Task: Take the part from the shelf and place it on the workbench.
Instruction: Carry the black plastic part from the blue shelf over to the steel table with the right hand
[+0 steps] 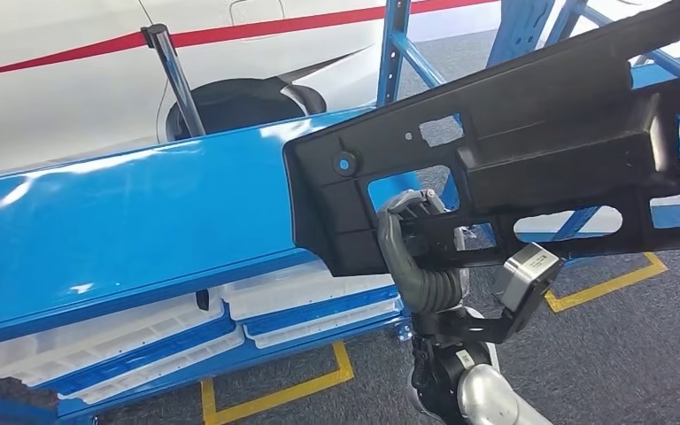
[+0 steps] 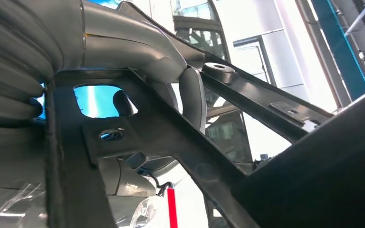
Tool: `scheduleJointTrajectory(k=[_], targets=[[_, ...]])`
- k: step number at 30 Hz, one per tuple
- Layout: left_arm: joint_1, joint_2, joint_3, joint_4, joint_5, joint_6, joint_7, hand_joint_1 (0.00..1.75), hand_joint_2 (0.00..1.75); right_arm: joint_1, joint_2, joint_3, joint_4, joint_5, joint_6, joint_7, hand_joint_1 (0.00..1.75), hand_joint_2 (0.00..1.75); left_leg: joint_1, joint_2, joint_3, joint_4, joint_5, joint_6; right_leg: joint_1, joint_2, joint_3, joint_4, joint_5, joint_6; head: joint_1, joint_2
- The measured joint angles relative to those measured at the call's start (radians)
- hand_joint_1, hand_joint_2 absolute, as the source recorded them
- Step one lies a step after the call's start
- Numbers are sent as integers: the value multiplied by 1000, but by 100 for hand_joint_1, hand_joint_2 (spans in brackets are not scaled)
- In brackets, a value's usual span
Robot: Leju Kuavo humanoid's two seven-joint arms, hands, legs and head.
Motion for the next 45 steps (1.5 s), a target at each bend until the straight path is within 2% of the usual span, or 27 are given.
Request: scheduleJointTrajectory(k=[1,2,4,7,9,11,12,13,15,17,19,21,23,25,27,28,29,30,32,34,36,38,40,42,43,44,45], targets=[[-1,0,0,0,1,0,0,0,175,1,-1,0,0,6,0,1,175,175,-1,-5,-14,7,6,-3,1,16,55,-68,2,-6,5,0],[-3,-1,0,0,1,-1,-1,0,175,1,-2,-1,0,10,0,2,175,175,-3,-11,-26,18,10,-6,2,31,113,-151,-16,-11,10,0],[-6,-2,0,0,2,-2,-1,0,175,3,-3,-2,0,15,0,3,175,175,-5,-25,-47,37,20,-13,4,47,186,-265,-67,-23,19,0],[-6,-2,0,0,3,-2,-2,0,175,11,-4,-5,-1,16,0,3,175,175,0,-35,-70,67,15,-30,3,17,189,-286,-69,-41,30,0],[-5,-2,0,0,4,-1,-1,0,175,18,-5,-8,-1,15,0,0,175,175,10,-18,-106,160,-49,-50,1,-6,186,-287,-62,-50,35,0],[-5,-2,0,0,6,0,0,0,175,26,-5,-10,-1,11,1,-7,175,175,23,-6,-157,298,-118,-67,1,-27,181,-286,-58,-53,36,0],[-5,-2,0,0,8,1,0,0,175,31,-5,-11,0,8,2,-12,175,175,29,-3,-171,342,-130,-73,1,-38,180,-286,-58,-53,37,0],[-5,-2,0,0,11,2,0,0,175,35,-5,-11,0,5,4,-17,175,175,33,0,-167,348,-122,-77,1,-49,180,-286,-57,-53,37,0],[-4,-1,0,0,18,6,1,0,175,40,-5,-11,0,-2,8,-31,175,175,38,14,-103,245,-65,-78,0,-69,183,-286,-58,-50,37,0],[-2,-1,0,0,22,11,3,0,175,43,-4,-12,0,-13,12,-48,175,175,29,48,-27,107,-24,-68,1,-85,185,-286,-61,-44,39,0],[1,0,0,1,24,14,6,0,175,50,-4,-13,0,-24,16,-66,175,175,17,65,-4,53,-21,-53,3,-100,184,-287,-61,-33,45,0],[3,1,1,1,31,16,8,0,175,59,-3,-15,0,-35,21,-82,175,175,17,48,-8,43,-19,-39,3,-110,186,-289,-65,-20,53,0],[3,1,4,0,38,19,8,0,175,69,-3,-21,0,-47,24,-96,175,175,22,28,-4,31,-13,-27,2,-77,171,-250,-94,-13,62,0],[1,1,7,0,40,20,9,0,175,83,-2,-27,1,-62,25,-106,175,175,24,8,-2,26,-9,-20,1,-28,110,-125,-155,-12,74,0],[1,1,9,0,39,20,11,0,175,101,-1,-32,4,-80,25,-113,175,175,22,-14,-2,27,-9,-17,3,-14,38,2,-193,-11,85,0],[1,1,9,0,39,20,12,0,175,108,-1,-35,6,-88,26,-117,175,175,22,-27,-2,28,-9,-17,3,-13,23,19,-184,-10,89,1],[1,1,9,0,38,20,13,0,175,112,-1,-39,8,-97,27,-122,175,175,22,-41,-2,30,-9,-18,3,-11,27,-5,-154,-10,92,2],[1,1,10,0,37,20,14,0,175,116,-1,-44,9,-105,28,-127,175,175,23,-54,-2,34,-10,-20,1,-3,47,-62,-113,-9,96,2],[-2,1,10,0,35,20,14,0,175,125,-1,-54,11,-118,28,-137,175,175,22,-80,-12,52,-16,-27,-7,42,95,-188,-52,-8,105,4],[-5,1,10,0,35,20,13,0,175,138,-1,-64,12,-128,28,-144,175,175,21,-103,-30,68,-18,-38,-11,69,109,-236,-40,-11,111,5],[-4,1,10,0,34,20,13,0,175,147,0,-71,13,-135,29,-148,175,175,24,-115,-41,72,-16,-47,-8,48,105,-237,-38,-21,112,6],[-3,0,10,0,35,21,13,0,175,151,0,-79,13,-141,29,-151,175,175,25,-78,-61,112,-40,-58,-9,23,105,-238,-35,-31,113,7],[-4,0,10,0,36,21,12,0,175,160,0,-88,15,-148,30,-155,175,175,25,-23,-114,229,-101,-70,-8,-2,106,-239,-34,-38,114,7],[-4,-1,10,0,40,21,11,0,175,168,0,-95,19,-156,30,-159,175,175,30,-4,-174,355,-151,-77,-6,-30,105,-239,-36,-41,114,7],[-3,-1,10,0,43,21,11,0,175,170,1,-97,21,-159,30,-161,175,175,31,0,-184,378,-153,-76,-6,-44,105,-239,-36,-41,114,7],[-2,-2,10,0,46,21,11,0,175,170,1,-99,24,-162,30,-163,175,175,31,3,-172,357,-137,-74,-4,-56,106,-239,-37,-41,114,7],[-2,-2,10,0,49,21,11,0,175,170,2,-100,27,-163,30,-164,175,175,28,10,-140,297,-107,-67,-3,-68,107,-239,-38,-41,114,7]])
